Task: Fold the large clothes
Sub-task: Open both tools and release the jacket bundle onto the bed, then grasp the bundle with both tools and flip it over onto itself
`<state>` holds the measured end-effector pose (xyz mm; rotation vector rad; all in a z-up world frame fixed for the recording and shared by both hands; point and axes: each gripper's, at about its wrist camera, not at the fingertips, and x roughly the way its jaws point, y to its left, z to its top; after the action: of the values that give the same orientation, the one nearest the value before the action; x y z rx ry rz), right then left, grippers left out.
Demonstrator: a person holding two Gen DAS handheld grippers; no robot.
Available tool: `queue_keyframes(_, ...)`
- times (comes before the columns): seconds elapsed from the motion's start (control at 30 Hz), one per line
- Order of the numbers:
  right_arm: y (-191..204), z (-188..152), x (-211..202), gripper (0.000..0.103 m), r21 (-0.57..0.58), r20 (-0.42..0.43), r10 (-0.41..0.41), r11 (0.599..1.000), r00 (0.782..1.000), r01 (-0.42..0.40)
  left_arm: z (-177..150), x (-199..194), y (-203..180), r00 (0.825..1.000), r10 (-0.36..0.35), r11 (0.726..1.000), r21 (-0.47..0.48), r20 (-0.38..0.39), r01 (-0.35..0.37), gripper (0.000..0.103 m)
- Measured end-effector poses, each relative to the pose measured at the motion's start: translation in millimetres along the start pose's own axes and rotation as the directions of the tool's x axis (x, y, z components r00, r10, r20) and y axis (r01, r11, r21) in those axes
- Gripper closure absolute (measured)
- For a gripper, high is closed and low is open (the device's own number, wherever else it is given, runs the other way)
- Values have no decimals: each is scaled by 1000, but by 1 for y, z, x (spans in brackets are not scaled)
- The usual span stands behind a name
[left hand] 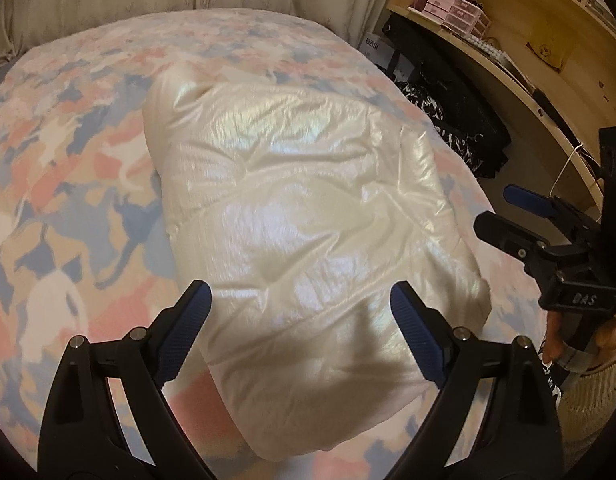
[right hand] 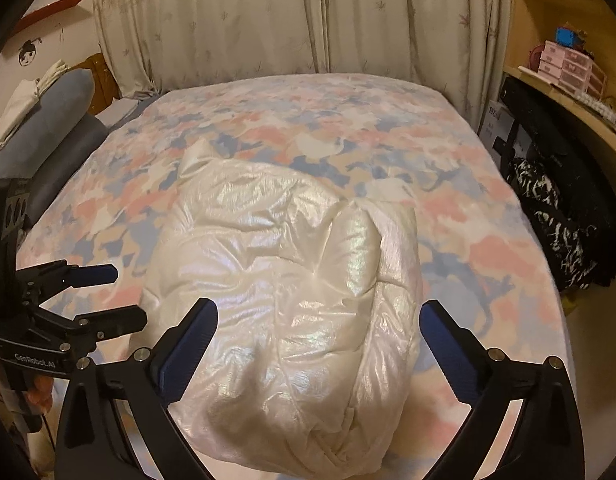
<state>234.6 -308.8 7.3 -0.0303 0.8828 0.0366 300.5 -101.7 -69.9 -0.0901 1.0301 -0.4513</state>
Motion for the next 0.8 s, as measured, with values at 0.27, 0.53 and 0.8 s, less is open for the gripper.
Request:
queue_keyframes(0.27,-36,-17,62,1,73,-125,-7,997,992,16,-14,43,32,997,-40,992,-122,-65,32,13)
queue_keyframes(0.53,-86,-38,106,1,287,-223,166,953,961,-98,-23,65,48,995,-74,983,-170,-65,62,0)
queue_keyframes(0.8,-111,-53,137,0,430,-267,322,883,908,-187,-26,78,57,988,-111,981,-172,-111,91,0)
